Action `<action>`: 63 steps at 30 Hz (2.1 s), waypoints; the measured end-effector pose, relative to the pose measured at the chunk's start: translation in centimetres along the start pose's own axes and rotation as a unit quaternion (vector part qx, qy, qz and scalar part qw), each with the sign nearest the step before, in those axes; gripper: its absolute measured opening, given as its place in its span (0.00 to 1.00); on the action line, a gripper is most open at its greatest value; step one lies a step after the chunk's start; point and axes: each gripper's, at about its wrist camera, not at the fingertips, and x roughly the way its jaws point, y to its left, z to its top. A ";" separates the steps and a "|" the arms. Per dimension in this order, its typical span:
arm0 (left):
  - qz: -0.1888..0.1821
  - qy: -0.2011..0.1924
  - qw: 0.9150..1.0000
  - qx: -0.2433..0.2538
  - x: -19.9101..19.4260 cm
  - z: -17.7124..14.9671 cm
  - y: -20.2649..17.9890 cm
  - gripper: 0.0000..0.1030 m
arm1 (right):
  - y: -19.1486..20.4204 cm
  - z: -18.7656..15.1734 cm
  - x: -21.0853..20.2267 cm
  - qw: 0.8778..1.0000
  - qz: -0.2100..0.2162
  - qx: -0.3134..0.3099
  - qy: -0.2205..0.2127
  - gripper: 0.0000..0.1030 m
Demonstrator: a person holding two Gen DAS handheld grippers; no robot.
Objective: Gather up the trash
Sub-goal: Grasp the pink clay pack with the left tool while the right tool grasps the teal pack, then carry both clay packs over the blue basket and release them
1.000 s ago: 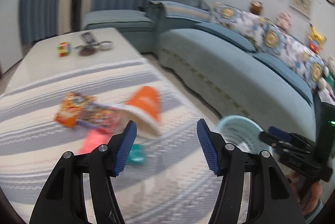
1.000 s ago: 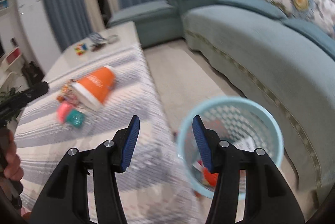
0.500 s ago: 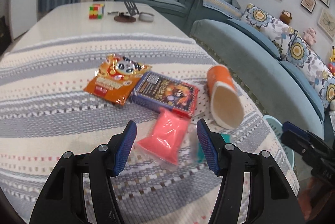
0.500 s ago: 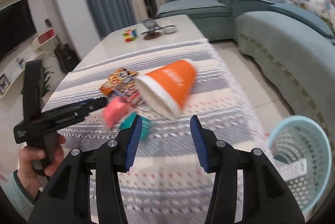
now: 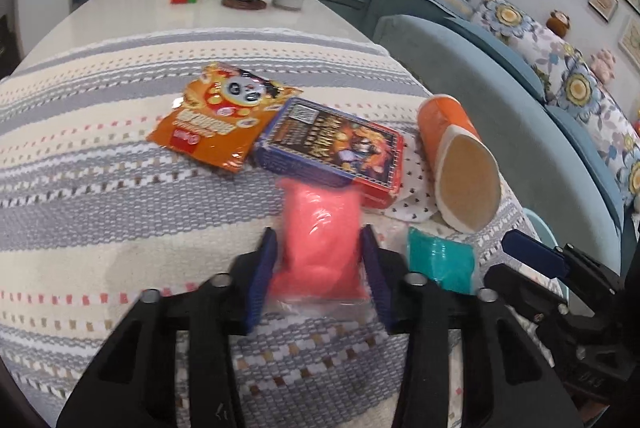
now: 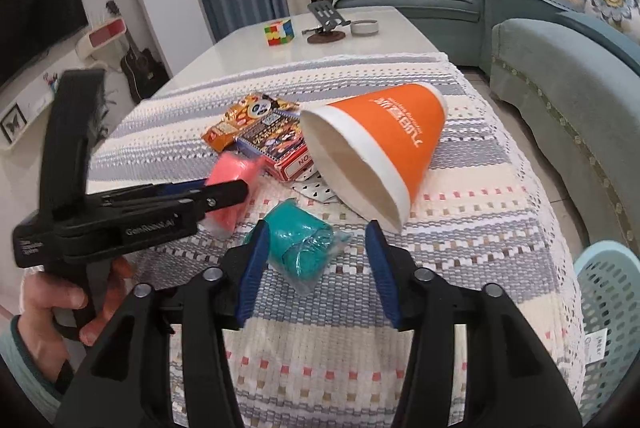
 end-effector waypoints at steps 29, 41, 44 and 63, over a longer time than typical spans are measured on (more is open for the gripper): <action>-0.058 -0.073 0.995 0.015 -5.3 -1.1 -2.4 0.35 | 0.8 -0.9 -3.0 0.999 -0.015 -0.039 -0.005 0.36; -0.105 -0.079 0.980 0.149 -8.1 -1.2 -18.5 0.34 | -11.4 -2.6 -17.1 0.988 -0.109 0.081 -0.076 0.36; -0.101 -0.073 0.976 0.179 -7.3 -1.9 -22.2 0.35 | -14.5 -3.8 -19.1 0.982 -0.128 0.114 -0.080 0.36; -0.124 0.040 0.950 0.283 2.9 -8.4 -36.0 0.35 | -27.5 -15.1 -18.1 0.947 -0.171 0.271 0.007 0.37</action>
